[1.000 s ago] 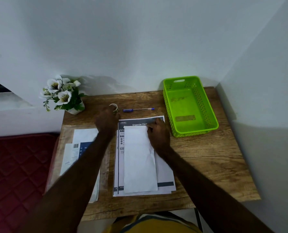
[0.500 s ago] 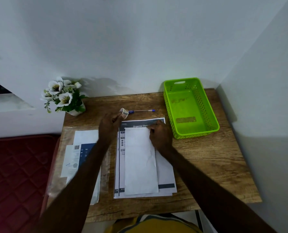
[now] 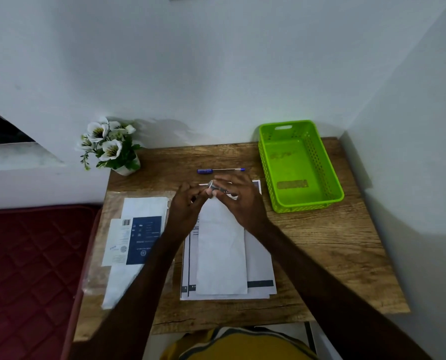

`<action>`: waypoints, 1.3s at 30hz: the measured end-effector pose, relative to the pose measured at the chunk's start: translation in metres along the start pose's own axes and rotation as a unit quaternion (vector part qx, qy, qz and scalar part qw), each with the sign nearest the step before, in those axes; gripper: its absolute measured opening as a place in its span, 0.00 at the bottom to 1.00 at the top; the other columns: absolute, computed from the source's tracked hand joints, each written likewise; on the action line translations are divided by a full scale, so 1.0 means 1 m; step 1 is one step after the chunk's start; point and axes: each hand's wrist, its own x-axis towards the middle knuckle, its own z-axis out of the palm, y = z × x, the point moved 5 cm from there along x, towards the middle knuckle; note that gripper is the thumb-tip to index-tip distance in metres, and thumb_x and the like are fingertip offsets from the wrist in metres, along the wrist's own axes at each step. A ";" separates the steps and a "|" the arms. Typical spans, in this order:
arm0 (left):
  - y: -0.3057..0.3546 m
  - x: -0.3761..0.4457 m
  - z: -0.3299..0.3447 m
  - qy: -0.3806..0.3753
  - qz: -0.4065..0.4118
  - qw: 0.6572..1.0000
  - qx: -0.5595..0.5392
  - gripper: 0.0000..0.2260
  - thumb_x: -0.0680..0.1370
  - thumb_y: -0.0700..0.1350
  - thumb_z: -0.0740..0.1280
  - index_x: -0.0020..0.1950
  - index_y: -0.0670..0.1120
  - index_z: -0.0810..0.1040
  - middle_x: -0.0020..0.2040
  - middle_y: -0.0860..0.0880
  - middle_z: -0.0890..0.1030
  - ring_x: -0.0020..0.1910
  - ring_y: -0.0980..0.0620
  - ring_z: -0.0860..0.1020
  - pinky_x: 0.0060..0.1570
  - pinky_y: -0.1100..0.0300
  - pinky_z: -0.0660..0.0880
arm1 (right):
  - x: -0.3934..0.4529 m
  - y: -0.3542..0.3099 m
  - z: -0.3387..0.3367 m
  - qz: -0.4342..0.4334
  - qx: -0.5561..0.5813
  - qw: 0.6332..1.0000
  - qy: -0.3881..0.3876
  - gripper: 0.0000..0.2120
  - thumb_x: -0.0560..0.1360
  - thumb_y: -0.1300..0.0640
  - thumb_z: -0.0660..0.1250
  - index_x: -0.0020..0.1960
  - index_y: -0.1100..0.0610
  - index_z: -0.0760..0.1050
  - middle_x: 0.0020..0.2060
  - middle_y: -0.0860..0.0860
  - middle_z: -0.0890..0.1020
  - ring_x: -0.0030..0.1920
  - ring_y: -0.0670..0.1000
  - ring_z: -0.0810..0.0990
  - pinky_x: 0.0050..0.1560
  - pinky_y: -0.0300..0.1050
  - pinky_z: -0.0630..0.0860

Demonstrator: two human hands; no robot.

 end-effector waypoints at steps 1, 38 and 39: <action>0.001 -0.001 0.000 -0.001 0.004 1.000 -0.007 0.10 0.82 0.50 0.67 0.57 0.46 0.84 0.50 0.56 0.76 0.51 0.73 0.72 0.45 0.79 0.65 | 0.000 0.001 0.000 0.004 0.007 1.000 -0.005 0.12 0.78 0.53 0.73 0.60 0.55 0.84 0.59 0.46 0.84 0.63 0.49 0.77 0.64 0.46 0.73; -0.004 0.004 -0.014 -0.002 -0.043 0.999 -0.019 0.14 0.81 0.49 0.69 0.61 0.42 0.82 0.55 0.53 0.76 0.50 0.65 0.76 0.42 0.79 0.69 | 0.002 0.016 0.014 0.398 0.313 0.861 0.041 0.04 0.77 0.64 0.71 0.47 0.58 0.84 0.46 0.54 0.87 0.49 0.53 0.86 0.52 0.52 0.84; -0.003 0.005 -0.014 -0.006 -0.039 0.999 -0.013 0.14 0.81 0.50 0.69 0.61 0.42 0.82 0.55 0.53 0.76 0.50 0.65 0.76 0.42 0.79 0.69 | 0.002 0.017 0.014 0.425 0.339 0.838 0.047 0.03 0.77 0.64 0.71 0.48 0.60 0.84 0.49 0.57 0.87 0.52 0.55 0.86 0.52 0.51 0.84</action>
